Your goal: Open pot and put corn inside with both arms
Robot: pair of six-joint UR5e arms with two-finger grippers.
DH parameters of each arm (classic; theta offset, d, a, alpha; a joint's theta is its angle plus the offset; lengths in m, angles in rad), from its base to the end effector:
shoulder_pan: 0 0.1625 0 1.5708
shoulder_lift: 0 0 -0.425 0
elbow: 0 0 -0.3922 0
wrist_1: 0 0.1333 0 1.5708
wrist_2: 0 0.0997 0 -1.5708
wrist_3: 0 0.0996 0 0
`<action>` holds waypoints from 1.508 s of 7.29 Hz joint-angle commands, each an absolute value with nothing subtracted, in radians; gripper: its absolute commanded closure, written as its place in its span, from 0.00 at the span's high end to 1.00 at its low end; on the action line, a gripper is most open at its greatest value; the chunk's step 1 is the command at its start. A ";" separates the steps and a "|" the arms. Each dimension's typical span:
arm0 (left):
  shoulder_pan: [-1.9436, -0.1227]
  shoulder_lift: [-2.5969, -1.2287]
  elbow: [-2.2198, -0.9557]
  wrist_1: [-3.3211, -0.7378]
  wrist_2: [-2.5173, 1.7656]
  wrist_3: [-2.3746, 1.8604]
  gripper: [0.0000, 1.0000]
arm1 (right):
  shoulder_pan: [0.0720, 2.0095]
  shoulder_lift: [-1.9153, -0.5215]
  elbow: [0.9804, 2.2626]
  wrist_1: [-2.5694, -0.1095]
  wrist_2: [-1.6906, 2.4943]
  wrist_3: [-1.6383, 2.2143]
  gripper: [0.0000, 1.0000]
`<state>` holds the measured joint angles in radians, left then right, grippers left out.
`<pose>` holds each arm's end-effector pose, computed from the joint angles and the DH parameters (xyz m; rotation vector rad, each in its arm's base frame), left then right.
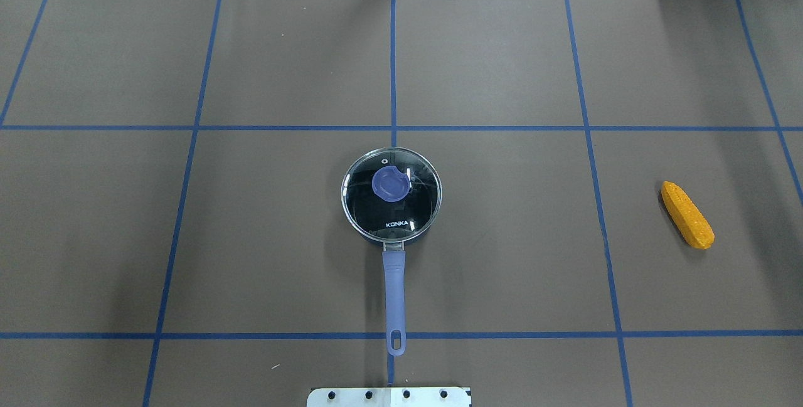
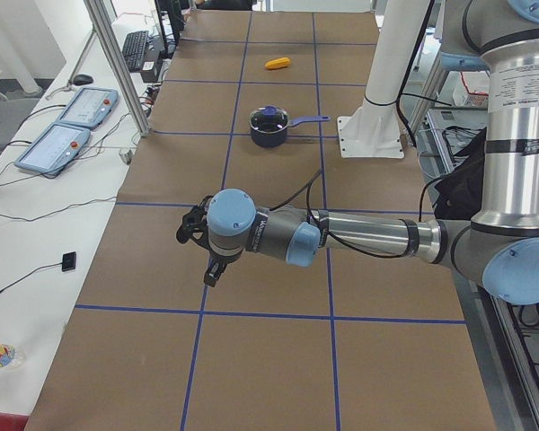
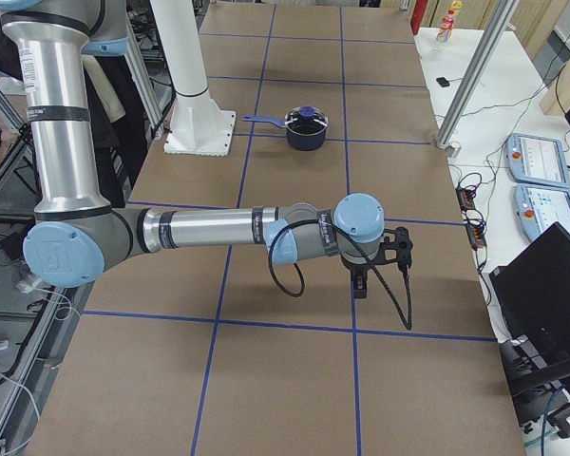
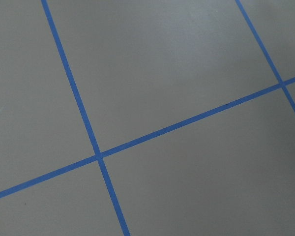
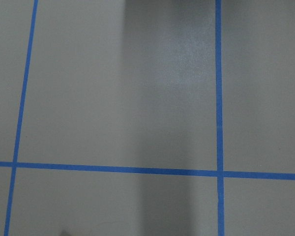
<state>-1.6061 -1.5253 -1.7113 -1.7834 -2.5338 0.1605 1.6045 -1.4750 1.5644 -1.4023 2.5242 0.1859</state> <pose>-0.0686 -0.4812 0.5739 0.3762 0.9249 0.2627 0.0703 -0.5403 0.5809 0.1652 -0.9629 0.0789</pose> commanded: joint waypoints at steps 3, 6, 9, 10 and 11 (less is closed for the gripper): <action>-1.563 -1.676 -1.788 -1.607 -2.533 -0.015 0.98 | 1.601 -1.479 1.545 -1.257 2.531 0.256 1.00; -1.372 -1.796 -1.962 -1.485 -2.511 -0.376 0.98 | 1.385 -1.416 1.554 -1.261 2.517 0.354 1.00; -1.141 -1.943 -2.034 -1.485 -2.378 -0.783 0.98 | 1.231 -1.388 1.606 -1.261 2.409 0.476 1.00; -1.047 -2.007 -2.033 -1.483 -2.315 -0.914 0.98 | 1.188 -1.425 1.641 -1.264 2.401 0.477 1.00; -0.961 -2.058 -2.026 -1.482 -2.257 -1.013 0.98 | 1.152 -1.487 1.701 -1.262 2.392 0.477 1.00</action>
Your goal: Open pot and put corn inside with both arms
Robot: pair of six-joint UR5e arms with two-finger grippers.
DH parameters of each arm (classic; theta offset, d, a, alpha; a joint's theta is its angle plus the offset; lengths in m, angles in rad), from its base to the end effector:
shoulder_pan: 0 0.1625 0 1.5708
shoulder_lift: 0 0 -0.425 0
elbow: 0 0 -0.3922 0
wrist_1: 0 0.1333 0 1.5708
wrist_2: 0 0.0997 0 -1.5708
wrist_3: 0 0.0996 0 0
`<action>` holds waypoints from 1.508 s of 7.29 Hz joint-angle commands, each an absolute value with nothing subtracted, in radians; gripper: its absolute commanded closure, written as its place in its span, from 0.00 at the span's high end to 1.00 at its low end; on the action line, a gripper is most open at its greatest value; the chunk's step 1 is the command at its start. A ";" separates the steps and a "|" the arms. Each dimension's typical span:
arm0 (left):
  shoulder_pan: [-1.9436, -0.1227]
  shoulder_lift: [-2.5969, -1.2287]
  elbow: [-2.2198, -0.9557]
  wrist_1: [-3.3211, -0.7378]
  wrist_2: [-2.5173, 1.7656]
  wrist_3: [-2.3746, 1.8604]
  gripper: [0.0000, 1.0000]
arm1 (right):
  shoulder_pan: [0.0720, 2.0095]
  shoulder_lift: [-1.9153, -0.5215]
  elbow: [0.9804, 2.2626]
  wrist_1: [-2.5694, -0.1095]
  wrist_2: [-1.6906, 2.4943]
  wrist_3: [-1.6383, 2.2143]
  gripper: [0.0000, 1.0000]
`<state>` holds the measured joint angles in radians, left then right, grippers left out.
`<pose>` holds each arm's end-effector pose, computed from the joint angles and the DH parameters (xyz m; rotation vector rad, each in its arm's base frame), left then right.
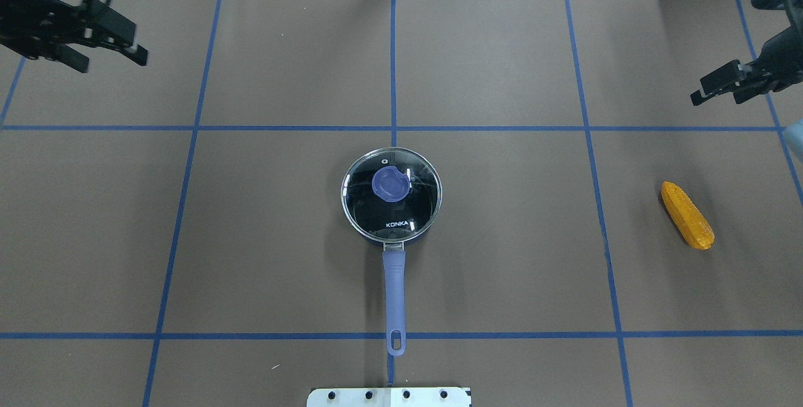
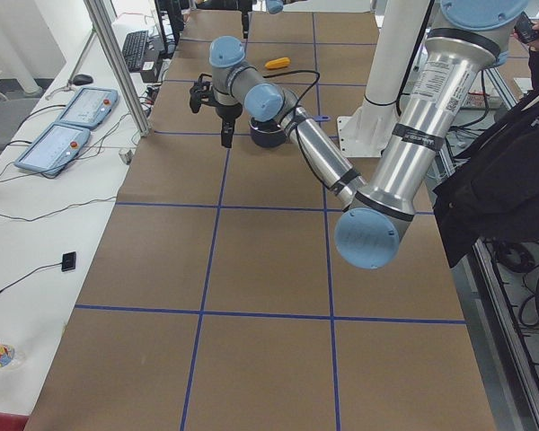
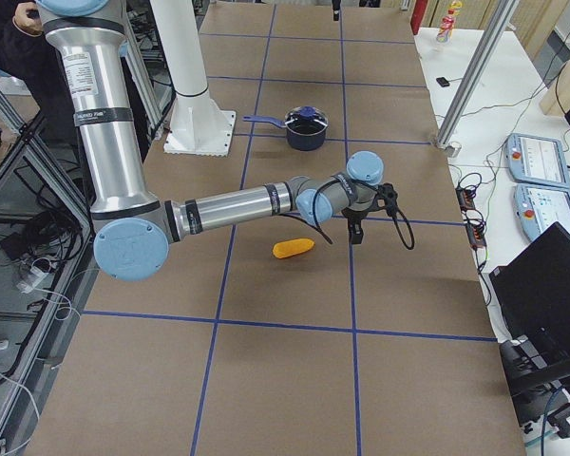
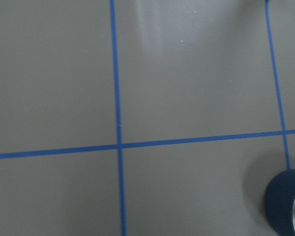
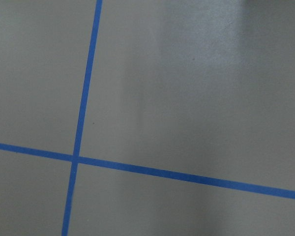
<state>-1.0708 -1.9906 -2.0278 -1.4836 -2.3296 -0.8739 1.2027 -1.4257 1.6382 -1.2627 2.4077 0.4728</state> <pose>0.2047 -0.5099 0.2292 0.1243 1.0271 -0.0406 -0.1478 -0.5480 0.5086 0.1131 -0.9447 -0.1211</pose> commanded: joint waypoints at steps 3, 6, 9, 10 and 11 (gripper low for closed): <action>-0.804 -2.245 -1.961 -1.385 -2.116 -1.153 0.98 | 1.080 -1.630 1.773 -1.256 2.341 0.466 1.00; -0.714 -2.357 -1.864 -1.387 -2.025 -1.247 0.98 | 1.008 -1.631 1.772 -1.255 2.267 0.480 1.00; -0.643 -2.398 -1.816 -1.396 -1.941 -1.298 0.98 | 0.942 -1.628 1.773 -1.253 2.238 0.514 1.00; -0.631 -2.401 -1.812 -1.397 -1.939 -1.308 0.98 | 0.925 -1.628 1.772 -1.253 2.229 0.525 1.00; -0.626 -2.431 -1.769 -1.397 -1.930 -1.315 0.98 | 0.907 -1.628 1.767 -1.253 2.209 0.525 1.00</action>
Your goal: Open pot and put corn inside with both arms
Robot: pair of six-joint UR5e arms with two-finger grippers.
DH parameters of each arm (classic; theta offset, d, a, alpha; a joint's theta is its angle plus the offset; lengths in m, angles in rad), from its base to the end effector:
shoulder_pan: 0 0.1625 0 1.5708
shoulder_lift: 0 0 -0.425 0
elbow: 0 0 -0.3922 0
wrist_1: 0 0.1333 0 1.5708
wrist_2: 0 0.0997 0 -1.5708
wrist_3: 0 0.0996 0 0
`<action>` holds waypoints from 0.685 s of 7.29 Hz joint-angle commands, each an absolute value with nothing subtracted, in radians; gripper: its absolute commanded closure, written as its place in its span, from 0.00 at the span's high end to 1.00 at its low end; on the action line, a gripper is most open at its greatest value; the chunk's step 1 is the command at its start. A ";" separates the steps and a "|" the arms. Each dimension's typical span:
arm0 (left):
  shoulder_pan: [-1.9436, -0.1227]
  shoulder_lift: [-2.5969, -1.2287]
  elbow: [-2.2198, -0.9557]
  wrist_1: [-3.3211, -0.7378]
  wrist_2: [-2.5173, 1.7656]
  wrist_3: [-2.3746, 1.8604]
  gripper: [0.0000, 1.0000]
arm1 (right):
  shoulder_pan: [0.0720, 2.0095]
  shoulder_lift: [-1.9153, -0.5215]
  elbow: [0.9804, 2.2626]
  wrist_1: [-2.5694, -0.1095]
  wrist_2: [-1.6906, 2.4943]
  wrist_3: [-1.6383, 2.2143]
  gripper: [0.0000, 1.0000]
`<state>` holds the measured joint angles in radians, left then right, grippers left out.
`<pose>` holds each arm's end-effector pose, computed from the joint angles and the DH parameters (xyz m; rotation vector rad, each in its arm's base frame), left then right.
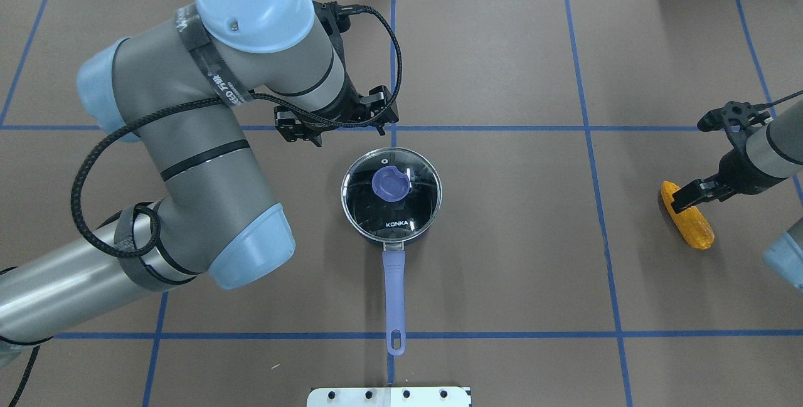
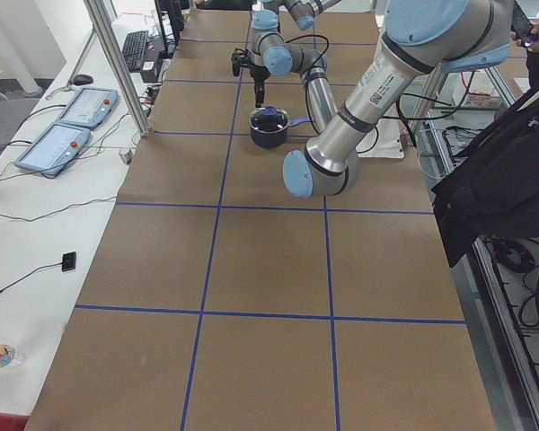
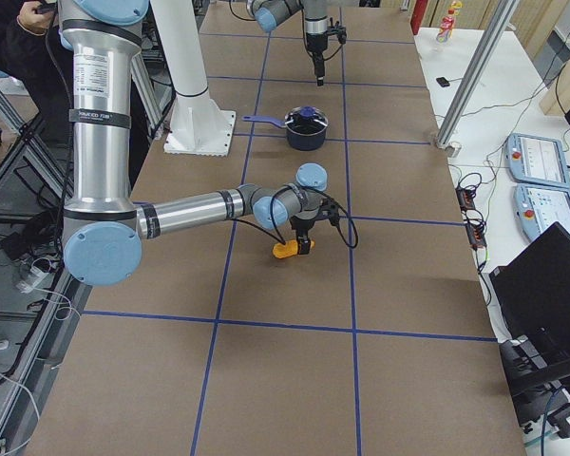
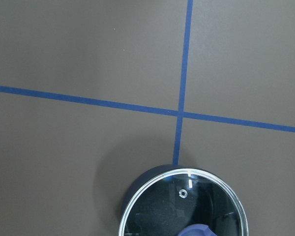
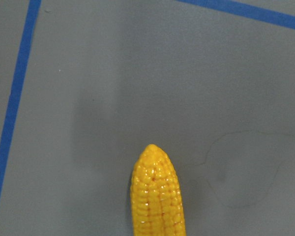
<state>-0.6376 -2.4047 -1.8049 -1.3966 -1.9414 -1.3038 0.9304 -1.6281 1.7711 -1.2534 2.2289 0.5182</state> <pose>0.4552 -0.4582 0.0849 0.0753 0.9456 -0.1769 -0.2337 -0.4347 0.5572 0.0174 -0.7853 -0.2673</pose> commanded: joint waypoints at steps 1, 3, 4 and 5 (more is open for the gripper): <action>-0.589 -2.434 -1.758 -1.414 -1.886 -1.336 0.98 | 0.894 -1.631 1.764 -1.252 2.198 0.525 1.00; -0.562 -2.441 -1.726 -1.443 -1.856 -1.358 0.98 | 0.887 -1.640 1.764 -1.252 2.198 0.525 1.00; -0.546 -2.444 -1.708 -1.448 -1.830 -1.367 0.98 | 0.884 -1.640 1.764 -1.252 2.197 0.523 1.00; -0.546 -2.447 -1.675 -1.477 -1.827 -1.368 0.98 | 0.881 -1.640 1.763 -1.252 2.198 0.520 1.00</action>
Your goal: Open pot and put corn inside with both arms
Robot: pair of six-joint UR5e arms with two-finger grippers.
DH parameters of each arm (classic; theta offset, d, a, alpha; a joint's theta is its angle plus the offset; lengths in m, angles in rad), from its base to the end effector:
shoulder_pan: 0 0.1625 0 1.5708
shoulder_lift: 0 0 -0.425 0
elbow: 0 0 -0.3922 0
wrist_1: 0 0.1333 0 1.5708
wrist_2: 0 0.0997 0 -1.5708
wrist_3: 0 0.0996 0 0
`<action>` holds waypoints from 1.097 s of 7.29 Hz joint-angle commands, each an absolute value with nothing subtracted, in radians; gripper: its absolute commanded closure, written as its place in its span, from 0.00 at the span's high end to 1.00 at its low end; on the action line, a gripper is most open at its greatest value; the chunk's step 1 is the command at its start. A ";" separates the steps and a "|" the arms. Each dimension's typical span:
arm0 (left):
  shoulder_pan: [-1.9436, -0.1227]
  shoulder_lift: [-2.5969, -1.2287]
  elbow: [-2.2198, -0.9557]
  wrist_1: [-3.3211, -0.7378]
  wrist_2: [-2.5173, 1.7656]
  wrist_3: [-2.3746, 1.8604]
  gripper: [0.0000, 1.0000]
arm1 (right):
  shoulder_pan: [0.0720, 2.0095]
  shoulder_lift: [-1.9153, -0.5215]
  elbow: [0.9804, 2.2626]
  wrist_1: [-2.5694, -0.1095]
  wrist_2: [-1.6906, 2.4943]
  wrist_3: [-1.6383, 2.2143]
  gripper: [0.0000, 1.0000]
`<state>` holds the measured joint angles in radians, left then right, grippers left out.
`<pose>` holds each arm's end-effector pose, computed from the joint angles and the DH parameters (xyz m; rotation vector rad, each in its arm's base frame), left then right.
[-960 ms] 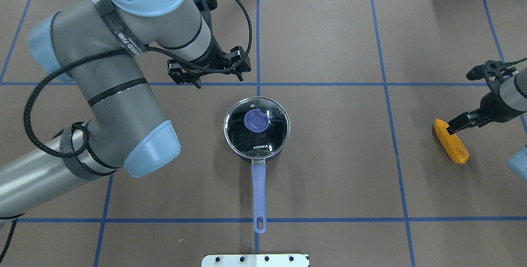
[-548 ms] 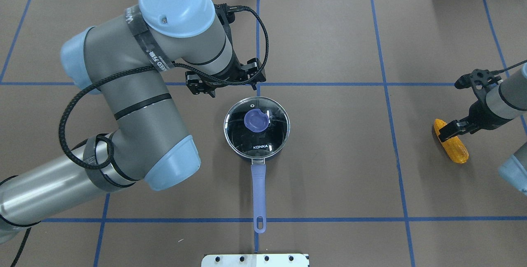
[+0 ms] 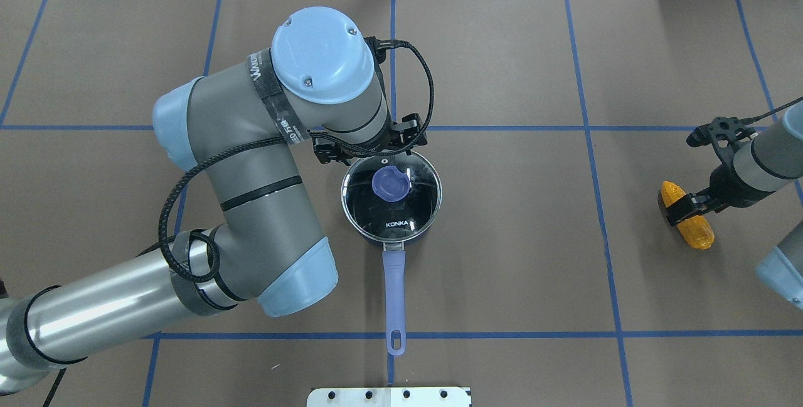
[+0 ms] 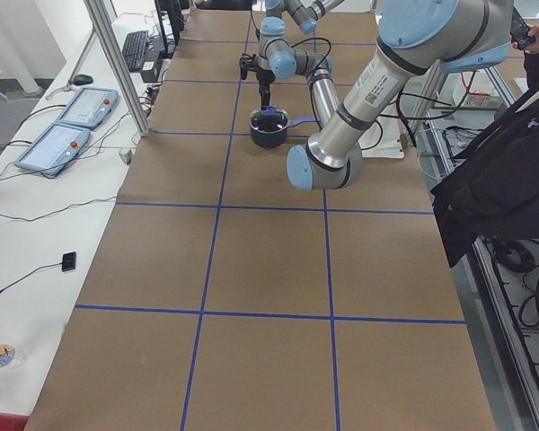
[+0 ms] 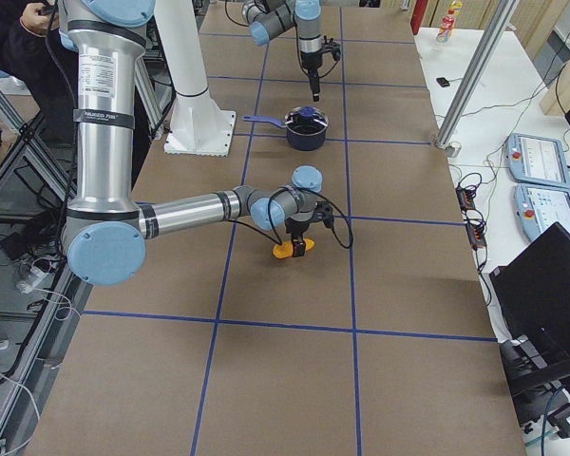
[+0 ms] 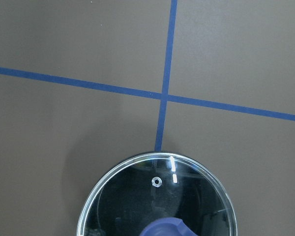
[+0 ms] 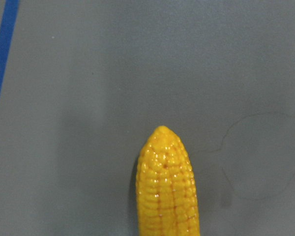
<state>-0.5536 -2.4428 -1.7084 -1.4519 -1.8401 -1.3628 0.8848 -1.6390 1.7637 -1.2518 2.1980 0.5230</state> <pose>0.5150 -0.4439 0.0867 0.0959 0.9162 -0.2010 -0.2492 -0.4226 0.5678 0.0024 -0.7535 -0.2943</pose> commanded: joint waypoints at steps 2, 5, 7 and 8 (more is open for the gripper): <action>-0.546 -2.448 -1.609 -1.544 -1.827 -1.368 0.98 | 0.874 -1.640 1.763 -1.252 2.197 0.523 1.00; -0.545 -2.450 -1.603 -1.551 -1.827 -1.368 0.98 | 0.873 -1.634 1.759 -1.253 2.197 0.525 0.72; -0.534 -2.457 -1.592 -1.551 -1.825 -1.368 0.98 | 0.868 -1.634 1.741 -1.255 2.195 0.525 0.61; -0.534 -2.471 -1.583 -1.551 -1.825 -1.368 0.98 | 0.864 -1.632 1.735 -1.255 2.195 0.525 0.55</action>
